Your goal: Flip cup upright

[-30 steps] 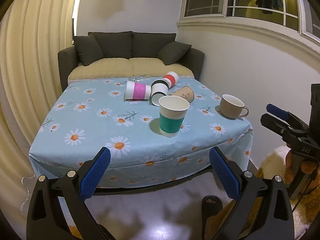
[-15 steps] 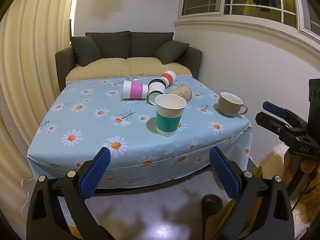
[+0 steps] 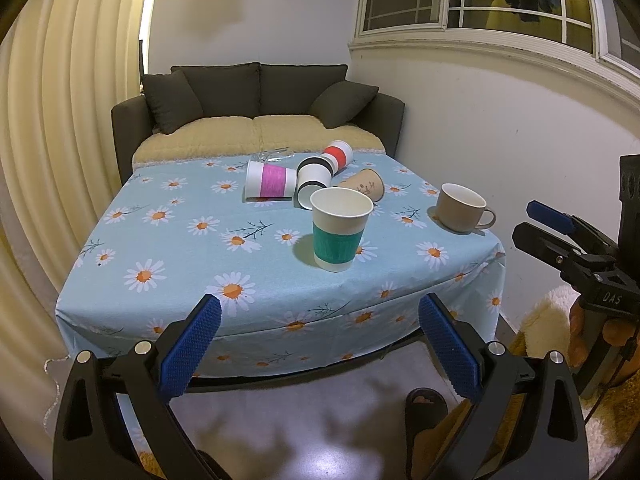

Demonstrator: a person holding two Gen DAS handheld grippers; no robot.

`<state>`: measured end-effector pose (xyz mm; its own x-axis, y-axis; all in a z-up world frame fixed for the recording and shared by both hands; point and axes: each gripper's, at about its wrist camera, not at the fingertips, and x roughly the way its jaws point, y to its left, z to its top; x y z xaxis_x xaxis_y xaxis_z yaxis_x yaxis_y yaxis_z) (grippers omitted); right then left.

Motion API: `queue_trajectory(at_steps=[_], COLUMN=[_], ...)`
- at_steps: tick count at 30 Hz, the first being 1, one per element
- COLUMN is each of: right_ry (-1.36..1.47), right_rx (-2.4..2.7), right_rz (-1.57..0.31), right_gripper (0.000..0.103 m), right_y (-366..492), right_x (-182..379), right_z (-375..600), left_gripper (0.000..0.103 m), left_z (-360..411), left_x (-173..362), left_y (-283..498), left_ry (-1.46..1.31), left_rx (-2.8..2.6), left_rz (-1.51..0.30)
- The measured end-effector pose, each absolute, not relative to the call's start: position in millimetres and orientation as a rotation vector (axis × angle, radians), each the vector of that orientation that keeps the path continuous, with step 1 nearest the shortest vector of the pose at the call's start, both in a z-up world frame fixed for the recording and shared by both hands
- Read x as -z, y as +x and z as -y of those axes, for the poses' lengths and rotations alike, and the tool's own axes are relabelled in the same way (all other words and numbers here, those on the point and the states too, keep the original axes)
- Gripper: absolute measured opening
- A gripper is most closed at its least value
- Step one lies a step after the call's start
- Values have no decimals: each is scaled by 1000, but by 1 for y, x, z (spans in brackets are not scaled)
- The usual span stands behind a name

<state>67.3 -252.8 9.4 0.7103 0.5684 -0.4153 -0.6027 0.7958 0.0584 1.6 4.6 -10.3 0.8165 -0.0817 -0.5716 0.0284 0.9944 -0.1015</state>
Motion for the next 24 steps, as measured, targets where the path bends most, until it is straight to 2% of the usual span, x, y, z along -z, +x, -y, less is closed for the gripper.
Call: queue_trajectory(at_steps=[24], right_ry=[-104], right_rx=[-641], right_rz=[-428], right_gripper=[98], right_y=[64], right_x=[-10], right_z=[251], left_gripper=[96], left_z=[-4], left_x=[10], left_y=[2], left_ry=[-85], left_rx=[52], left_rz=[-612])
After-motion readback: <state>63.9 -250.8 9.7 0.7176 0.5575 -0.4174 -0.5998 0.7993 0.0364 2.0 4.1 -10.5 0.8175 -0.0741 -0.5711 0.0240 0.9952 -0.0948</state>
